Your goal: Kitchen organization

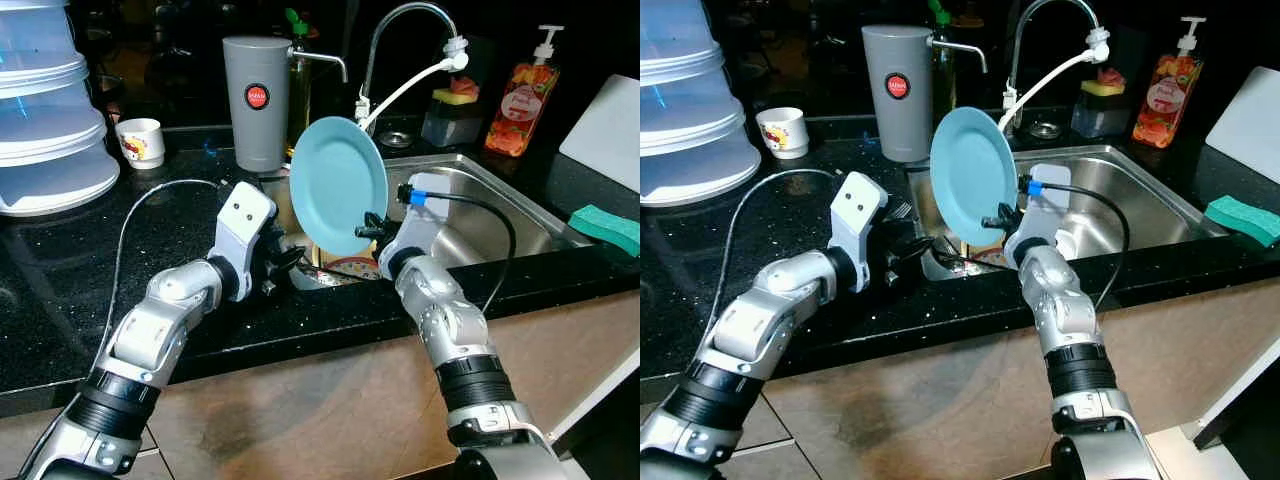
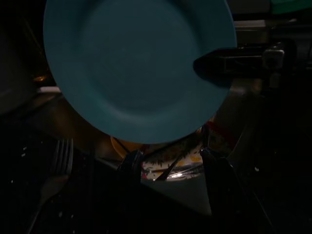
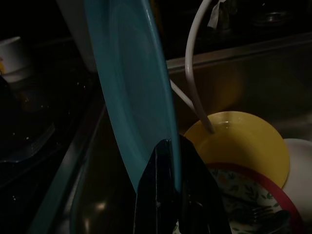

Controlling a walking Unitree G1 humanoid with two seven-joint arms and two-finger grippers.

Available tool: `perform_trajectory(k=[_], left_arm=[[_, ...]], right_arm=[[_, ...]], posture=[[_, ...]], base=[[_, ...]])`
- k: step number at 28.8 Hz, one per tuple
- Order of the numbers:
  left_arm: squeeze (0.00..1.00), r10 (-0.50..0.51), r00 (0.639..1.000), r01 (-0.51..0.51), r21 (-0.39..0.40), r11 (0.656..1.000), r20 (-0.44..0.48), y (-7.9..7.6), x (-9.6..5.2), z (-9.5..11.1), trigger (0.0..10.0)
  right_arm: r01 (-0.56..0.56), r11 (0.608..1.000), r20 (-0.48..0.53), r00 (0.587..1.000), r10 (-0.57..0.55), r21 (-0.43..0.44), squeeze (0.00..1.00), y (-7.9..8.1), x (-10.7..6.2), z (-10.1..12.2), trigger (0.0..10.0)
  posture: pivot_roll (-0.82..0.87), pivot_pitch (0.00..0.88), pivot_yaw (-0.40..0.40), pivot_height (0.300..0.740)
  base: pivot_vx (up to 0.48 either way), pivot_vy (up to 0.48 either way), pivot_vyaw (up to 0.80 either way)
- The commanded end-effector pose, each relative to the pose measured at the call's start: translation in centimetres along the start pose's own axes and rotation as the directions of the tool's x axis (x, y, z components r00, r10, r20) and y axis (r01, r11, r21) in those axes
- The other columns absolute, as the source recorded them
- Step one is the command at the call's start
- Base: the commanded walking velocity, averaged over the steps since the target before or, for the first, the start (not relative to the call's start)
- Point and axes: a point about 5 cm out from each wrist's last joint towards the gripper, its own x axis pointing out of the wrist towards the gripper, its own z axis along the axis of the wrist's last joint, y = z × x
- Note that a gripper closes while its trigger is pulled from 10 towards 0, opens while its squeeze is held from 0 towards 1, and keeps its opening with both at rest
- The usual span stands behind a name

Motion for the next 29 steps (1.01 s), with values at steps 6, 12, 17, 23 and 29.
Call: perform_trajectory(k=[6,12,17,23,29], left_arm=[[0.0,0.022,0.999,-0.022,-0.016,1.0,-0.026,0.4,-0.2,-0.6,10.0],[0.0,0.032,0.999,-0.033,-0.018,0.999,-0.033,0.6,-0.1,-0.7,10.0],[0.0,0.033,0.999,-0.033,-0.006,0.999,-0.037,0.7,0.0,-0.7,10.0],[0.0,0.044,0.998,-0.044,0.006,0.999,-0.053,1.0,-0.2,-0.9,10.0],[0.0,0.19,0.977,-0.193,-0.021,0.981,-0.094,3.2,-1.1,-1.1,10.0]], right_arm=[[-0.024,0.999,-0.045,0.999,0.023,-0.024,0.0,0.4,0.1,-0.8,10.0],[-0.037,0.999,-0.061,0.998,0.035,-0.034,0.0,0.5,0.1,-1.1,10.0],[-0.041,0.999,-0.069,0.997,0.039,-0.035,1.0,0.5,0.1,-1.2,10.0],[-0.034,0.999,-0.061,0.998,0.032,-0.042,0.79,0.4,0.2,-1.1,10.0],[-0.028,0.999,-0.037,0.999,0.027,-0.033,0.0,0.4,0.3,-0.7,10.0]], posture=[[0.04,0.029,-0.008,0.74],[0.04,0.026,-0.009,0.74],[0.05,0.03,-0.008,0.74],[0.05,0.031,-0.008,0.74],[0.05,0.03,-0.008,0.74]], base=[[0.0,0.0,0.0],[0.0,0.0,0.0],[0.0,0.0,0.0],[0.0,0.0,0.0],[0.0,0.0,0.0]])
